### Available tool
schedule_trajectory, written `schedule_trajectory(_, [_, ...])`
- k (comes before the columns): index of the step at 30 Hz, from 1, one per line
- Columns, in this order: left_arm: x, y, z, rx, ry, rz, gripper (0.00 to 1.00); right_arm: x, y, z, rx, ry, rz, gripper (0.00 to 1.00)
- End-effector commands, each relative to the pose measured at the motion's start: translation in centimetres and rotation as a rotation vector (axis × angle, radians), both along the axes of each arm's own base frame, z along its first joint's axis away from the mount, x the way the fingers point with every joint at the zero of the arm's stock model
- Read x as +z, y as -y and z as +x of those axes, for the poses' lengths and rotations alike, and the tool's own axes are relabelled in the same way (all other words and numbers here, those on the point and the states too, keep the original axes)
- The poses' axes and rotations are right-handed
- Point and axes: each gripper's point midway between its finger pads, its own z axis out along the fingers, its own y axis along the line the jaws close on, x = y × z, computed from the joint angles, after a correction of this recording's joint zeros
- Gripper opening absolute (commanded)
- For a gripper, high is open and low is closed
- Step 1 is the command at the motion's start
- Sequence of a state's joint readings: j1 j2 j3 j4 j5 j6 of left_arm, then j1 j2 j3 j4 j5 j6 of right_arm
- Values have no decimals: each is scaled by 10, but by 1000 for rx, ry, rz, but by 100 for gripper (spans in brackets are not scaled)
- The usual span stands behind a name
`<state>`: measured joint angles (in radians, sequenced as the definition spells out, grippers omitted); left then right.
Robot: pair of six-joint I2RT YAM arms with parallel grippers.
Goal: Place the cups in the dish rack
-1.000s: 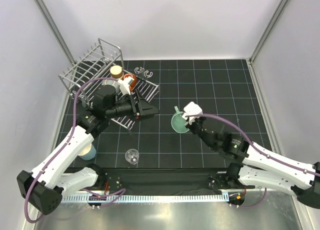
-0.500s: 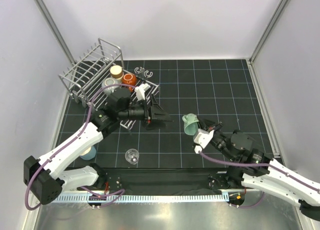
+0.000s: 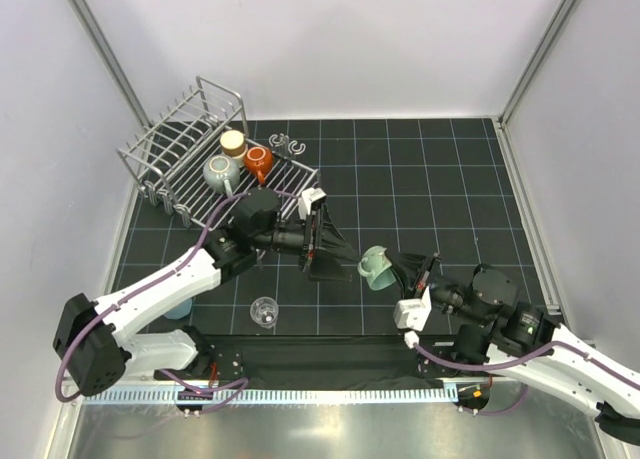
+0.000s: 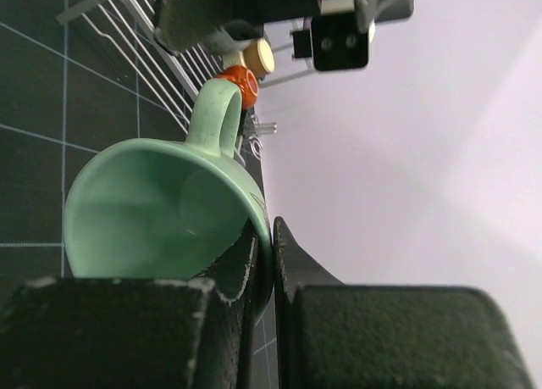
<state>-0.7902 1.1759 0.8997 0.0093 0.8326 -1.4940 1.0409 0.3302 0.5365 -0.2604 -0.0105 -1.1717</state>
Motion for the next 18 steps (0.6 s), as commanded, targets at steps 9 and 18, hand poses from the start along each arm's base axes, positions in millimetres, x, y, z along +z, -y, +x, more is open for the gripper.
schedule_trajectory(9, [4,26,-47,-185,-157,-29,64,61,-13,-27,182,254,14,4])
schedule_trajectory(18, [2,34,-57,-203,-186,-24,52,65,-10,-39,230,274,18,4])
